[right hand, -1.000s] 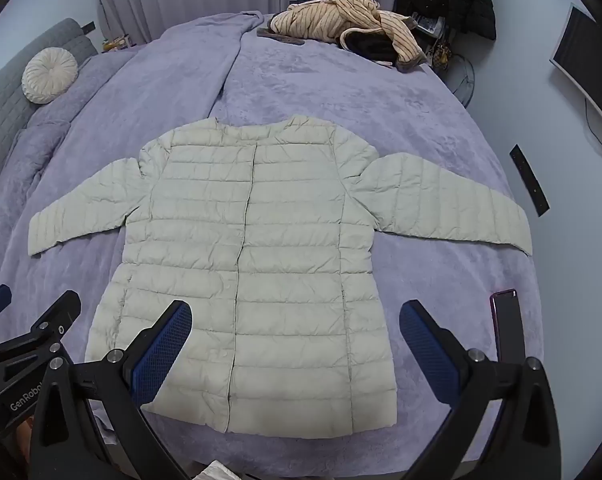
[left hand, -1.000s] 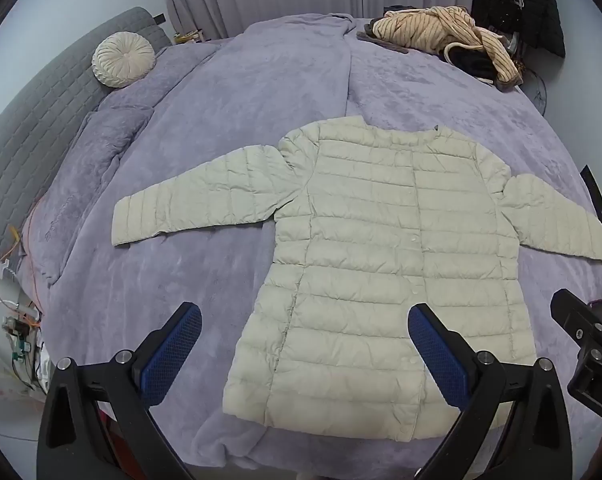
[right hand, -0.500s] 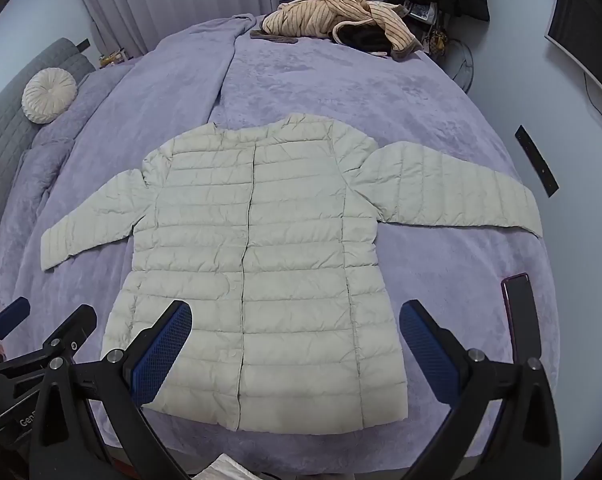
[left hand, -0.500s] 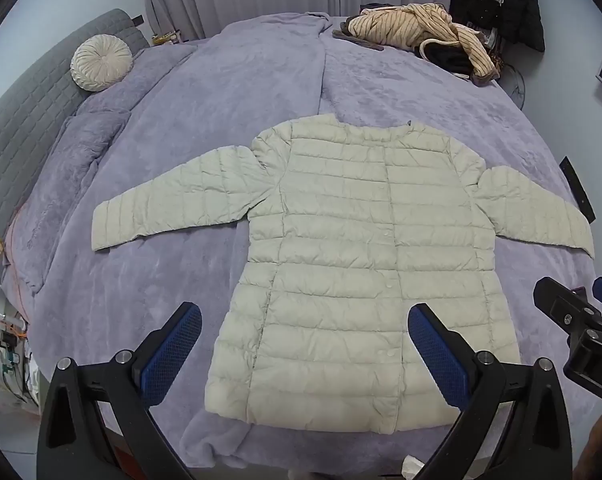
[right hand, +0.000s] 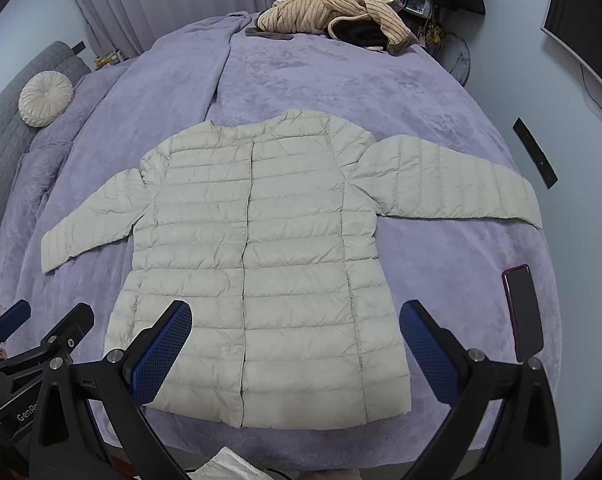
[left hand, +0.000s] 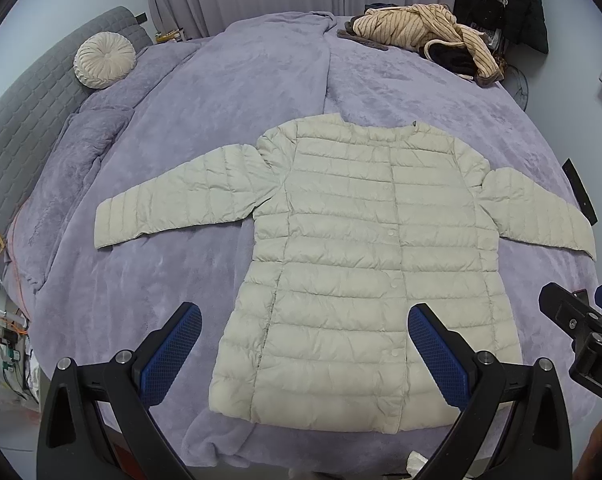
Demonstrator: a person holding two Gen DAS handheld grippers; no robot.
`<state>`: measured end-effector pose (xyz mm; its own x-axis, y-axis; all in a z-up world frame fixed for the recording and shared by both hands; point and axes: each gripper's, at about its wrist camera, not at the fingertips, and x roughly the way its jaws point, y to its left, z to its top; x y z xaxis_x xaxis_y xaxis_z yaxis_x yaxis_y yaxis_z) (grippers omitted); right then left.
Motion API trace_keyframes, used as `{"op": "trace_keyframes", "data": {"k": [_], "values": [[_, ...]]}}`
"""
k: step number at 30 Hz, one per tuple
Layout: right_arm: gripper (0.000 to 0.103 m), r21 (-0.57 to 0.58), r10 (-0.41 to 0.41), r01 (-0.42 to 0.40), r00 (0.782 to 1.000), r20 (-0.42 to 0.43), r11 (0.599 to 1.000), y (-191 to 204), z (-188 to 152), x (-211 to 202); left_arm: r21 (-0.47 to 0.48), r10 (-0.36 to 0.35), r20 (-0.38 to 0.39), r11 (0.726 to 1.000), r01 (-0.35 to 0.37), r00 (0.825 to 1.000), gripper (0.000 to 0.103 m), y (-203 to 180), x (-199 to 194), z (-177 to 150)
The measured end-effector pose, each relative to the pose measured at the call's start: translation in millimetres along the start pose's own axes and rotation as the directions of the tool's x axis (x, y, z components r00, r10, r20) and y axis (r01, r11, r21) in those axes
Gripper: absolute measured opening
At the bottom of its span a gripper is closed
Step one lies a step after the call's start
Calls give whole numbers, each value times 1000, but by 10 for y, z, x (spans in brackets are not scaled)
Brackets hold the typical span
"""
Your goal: Fold large clothes
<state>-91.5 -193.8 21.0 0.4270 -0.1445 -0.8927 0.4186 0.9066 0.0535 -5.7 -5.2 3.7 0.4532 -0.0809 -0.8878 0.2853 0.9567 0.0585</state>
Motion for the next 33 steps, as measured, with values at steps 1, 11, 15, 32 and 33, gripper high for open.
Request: {"op": "trace_keyframes", "data": {"k": [1,11,15,32,33], "values": [[103,0,-2,2,1000,-1,1000,4,-1,2,1,0,0,1000,0,1000,103,4,2,-5],[103,-2,-1,1,1000,-1,1000,2,-4,6,-8,2,-3,1000,-2,1000,103,30,3,7],[103,-2,-1,1,1000,-1,1000,11,-7,7,-13,4,0,1000,-4,1000,103,50,1,9],[103,-11,3,-3,1000,-12,1000,80,13,51,-21,11,-3,1000,-11,1000,103,70,15,13],[103,-11,2,-3,1000,-12,1000,79,15,50,-22,12,-3,1000,-12,1000,103,71,15,13]]}}
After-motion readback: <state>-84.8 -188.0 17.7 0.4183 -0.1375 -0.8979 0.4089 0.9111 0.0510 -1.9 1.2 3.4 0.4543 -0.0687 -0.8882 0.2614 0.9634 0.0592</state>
